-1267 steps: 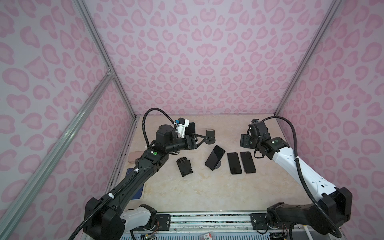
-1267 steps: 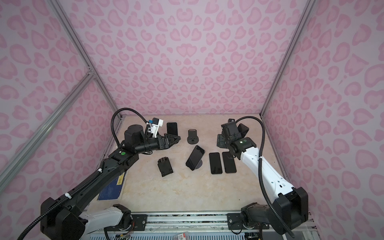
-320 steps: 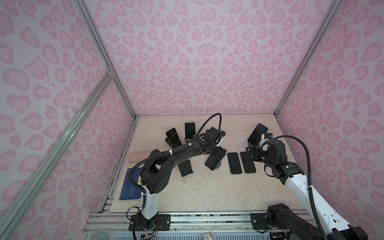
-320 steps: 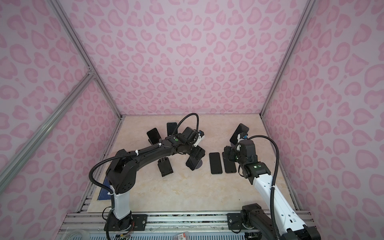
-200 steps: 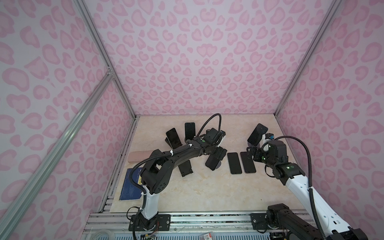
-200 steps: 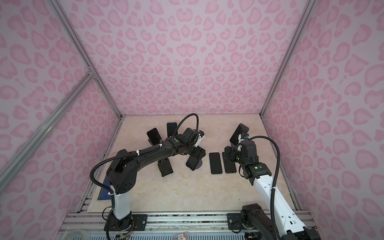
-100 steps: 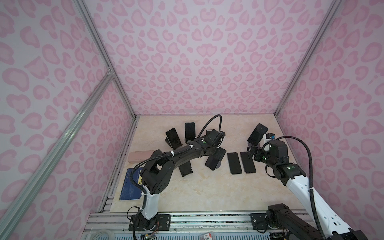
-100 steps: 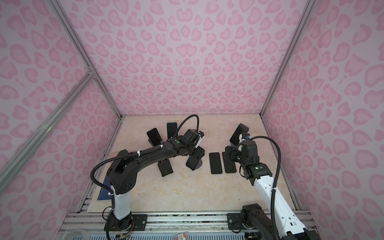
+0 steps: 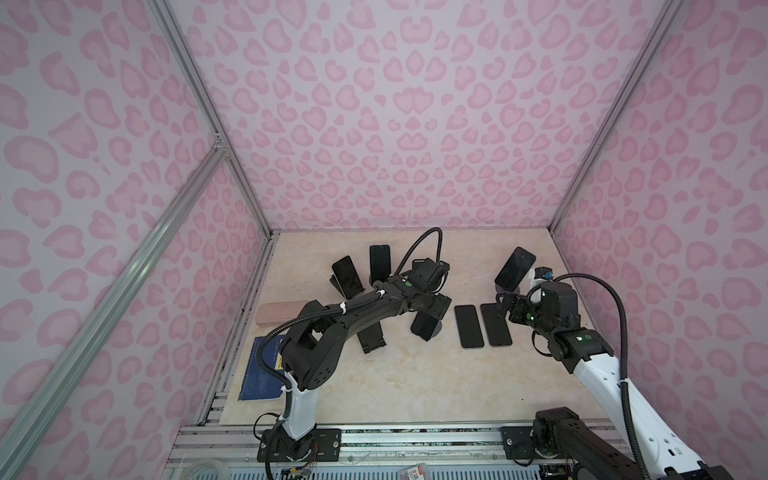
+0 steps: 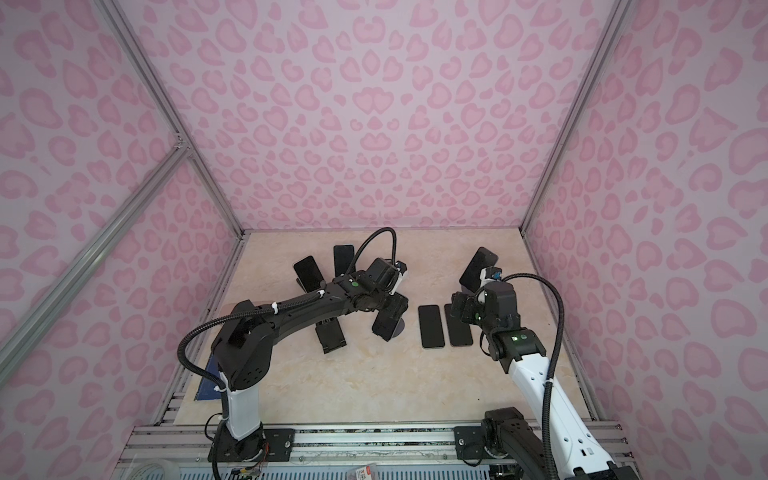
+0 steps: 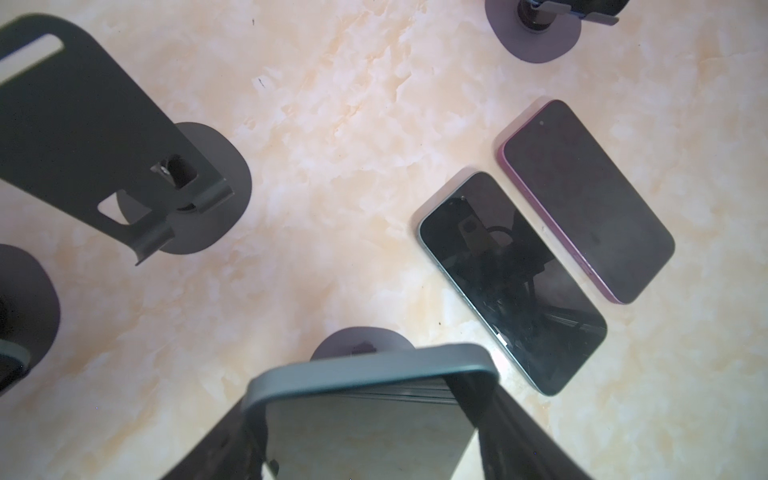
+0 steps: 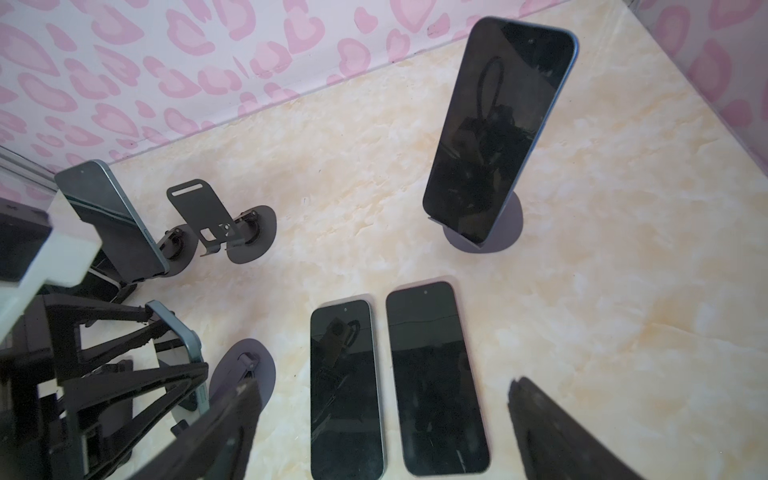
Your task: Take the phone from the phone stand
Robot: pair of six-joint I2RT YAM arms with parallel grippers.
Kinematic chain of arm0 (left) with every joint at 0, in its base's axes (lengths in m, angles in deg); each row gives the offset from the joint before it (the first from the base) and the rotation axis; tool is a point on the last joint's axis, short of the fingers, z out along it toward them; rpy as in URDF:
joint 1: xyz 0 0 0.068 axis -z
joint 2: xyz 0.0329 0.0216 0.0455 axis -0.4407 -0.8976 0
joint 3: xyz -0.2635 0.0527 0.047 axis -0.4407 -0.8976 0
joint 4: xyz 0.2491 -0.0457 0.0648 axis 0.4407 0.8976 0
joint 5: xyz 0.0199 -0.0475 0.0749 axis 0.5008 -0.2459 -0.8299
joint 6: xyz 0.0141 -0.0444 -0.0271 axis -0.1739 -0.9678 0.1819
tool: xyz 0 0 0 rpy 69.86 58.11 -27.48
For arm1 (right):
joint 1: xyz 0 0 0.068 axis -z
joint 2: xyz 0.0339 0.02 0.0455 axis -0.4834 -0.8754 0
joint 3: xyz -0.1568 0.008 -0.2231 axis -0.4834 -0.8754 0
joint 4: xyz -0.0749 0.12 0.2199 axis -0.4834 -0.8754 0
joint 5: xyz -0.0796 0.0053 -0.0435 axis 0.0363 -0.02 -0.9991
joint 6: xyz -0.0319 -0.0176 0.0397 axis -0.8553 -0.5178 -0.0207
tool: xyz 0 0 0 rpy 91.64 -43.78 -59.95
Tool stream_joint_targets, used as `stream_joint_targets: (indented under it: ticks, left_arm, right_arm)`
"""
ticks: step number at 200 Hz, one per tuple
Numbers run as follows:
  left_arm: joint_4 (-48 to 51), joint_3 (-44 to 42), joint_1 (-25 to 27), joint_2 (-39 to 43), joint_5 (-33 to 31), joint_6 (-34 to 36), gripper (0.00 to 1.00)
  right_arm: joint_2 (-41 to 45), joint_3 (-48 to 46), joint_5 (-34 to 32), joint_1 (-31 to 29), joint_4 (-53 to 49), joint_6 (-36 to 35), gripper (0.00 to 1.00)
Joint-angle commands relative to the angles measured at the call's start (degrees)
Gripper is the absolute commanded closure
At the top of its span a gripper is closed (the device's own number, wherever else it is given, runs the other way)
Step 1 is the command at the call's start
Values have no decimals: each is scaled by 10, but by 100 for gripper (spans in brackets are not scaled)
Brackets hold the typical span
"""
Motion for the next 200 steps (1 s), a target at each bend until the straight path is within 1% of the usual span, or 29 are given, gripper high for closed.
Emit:
stream_joint_targets:
  ticks: [1,63,115,148,182,200]
  left_arm:
    - [-4,1,0,13,-9,1,26]
    - [0,-6,1,40,-8,-2,31]
    - [9,-11,1,73,-8,-20,32]
    - [24,-17,1,97,-6,-57,33]
    - [26,-49,11,131,-4,-104,34]
    - [33,-63,22,146,-20,-121,34]
  right_arm:
    - [2,-3,2,0,11,3,5]
    - [2,-1,2,1,11,3,5]
    - [0,-1,4,2,13,3,5]
    - [0,0,5,2,12,2,6]
    - [1,-1,6,2,14,3,6]
    - [3,-4,6,2,15,3,6]
